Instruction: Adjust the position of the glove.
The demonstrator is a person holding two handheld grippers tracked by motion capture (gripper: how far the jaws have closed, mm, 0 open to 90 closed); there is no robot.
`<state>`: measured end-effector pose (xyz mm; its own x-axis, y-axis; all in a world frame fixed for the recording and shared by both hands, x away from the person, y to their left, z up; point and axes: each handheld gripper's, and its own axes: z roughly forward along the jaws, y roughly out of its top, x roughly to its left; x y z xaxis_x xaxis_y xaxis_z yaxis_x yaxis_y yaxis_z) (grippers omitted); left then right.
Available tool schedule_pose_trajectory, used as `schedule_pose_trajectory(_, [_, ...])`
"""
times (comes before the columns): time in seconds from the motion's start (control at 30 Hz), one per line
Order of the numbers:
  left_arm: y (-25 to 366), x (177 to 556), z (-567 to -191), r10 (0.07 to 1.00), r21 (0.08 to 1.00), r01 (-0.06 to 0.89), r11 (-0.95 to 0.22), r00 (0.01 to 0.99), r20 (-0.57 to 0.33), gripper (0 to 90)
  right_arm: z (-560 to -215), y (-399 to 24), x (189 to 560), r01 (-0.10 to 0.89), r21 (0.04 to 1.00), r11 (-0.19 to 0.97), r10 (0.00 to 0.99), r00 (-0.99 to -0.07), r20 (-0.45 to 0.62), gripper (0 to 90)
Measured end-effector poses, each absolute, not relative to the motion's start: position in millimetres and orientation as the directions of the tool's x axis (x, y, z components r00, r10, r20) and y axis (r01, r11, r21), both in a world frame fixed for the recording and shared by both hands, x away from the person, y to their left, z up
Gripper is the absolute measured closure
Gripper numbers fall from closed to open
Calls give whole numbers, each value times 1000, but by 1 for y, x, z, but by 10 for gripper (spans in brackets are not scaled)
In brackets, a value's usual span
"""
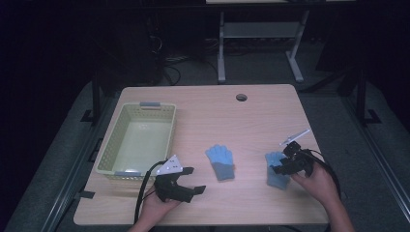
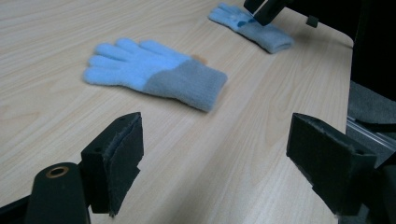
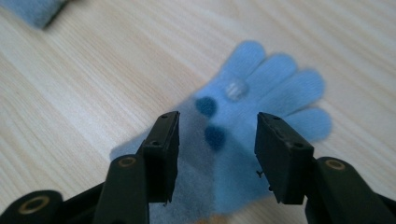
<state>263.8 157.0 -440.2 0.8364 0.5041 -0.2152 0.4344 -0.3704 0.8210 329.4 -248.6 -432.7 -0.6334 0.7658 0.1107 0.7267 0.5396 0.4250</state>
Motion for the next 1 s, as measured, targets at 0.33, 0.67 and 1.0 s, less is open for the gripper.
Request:
schedule_pose_trajectory(0.33, [159, 264, -440, 509, 822, 439, -362, 832, -220, 189, -443, -243, 336, 738, 364, 568, 766, -636, 95, 570])
schedule_pose_trajectory(0.67, [159, 263, -439, 509, 825, 438, -359, 832, -220, 194, -443, -240, 335, 740, 363, 567, 783, -621, 44, 668])
schedule_pose_trajectory(1.0, [161, 265, -440, 514, 823, 454, -341, 823, -241, 195, -444, -244, 336, 765, 380, 521, 810, -583, 64, 790])
